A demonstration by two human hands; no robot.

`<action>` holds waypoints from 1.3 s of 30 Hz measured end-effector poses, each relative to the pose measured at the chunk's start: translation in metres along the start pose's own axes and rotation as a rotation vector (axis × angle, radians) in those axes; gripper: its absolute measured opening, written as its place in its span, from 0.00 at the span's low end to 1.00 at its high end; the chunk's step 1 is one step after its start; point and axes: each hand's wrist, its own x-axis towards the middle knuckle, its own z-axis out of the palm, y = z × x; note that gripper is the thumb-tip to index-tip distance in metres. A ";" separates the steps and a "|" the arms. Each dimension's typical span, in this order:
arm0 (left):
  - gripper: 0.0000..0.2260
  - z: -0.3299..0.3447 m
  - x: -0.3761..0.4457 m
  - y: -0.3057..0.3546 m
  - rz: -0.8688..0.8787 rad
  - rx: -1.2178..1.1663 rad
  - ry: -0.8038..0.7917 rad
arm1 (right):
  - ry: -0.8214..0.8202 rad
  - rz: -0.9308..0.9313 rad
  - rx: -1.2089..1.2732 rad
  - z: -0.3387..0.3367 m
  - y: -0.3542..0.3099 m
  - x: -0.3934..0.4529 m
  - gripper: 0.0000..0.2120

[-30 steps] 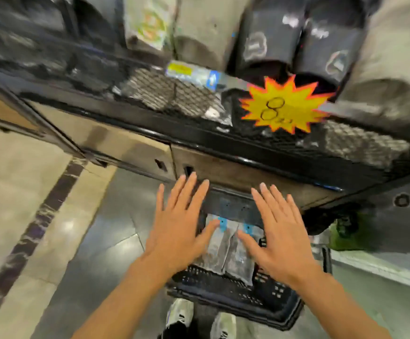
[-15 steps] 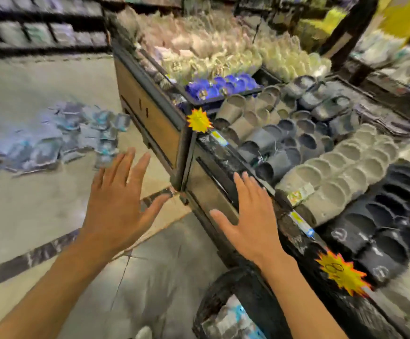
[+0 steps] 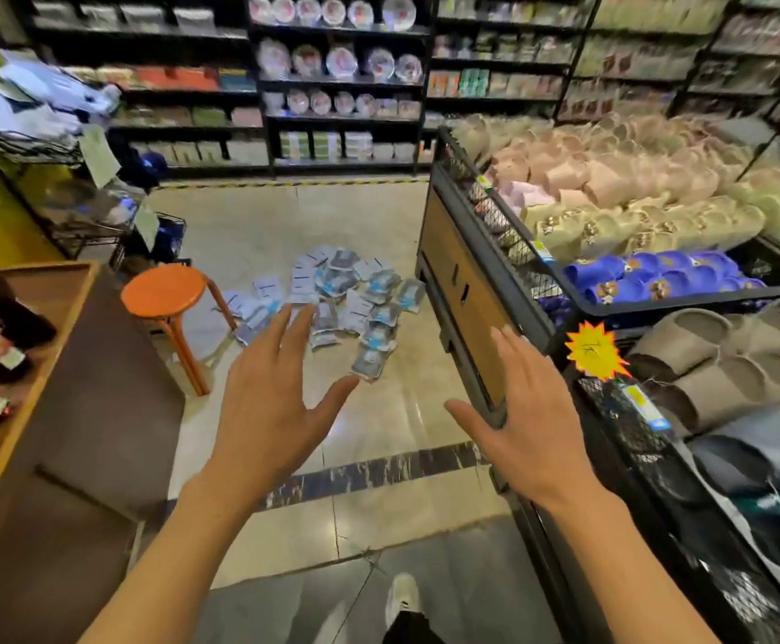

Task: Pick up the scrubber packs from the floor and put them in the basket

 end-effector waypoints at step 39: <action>0.40 0.198 0.618 -0.219 -0.270 -0.305 -0.157 | -0.209 0.143 0.099 0.235 0.093 0.652 0.47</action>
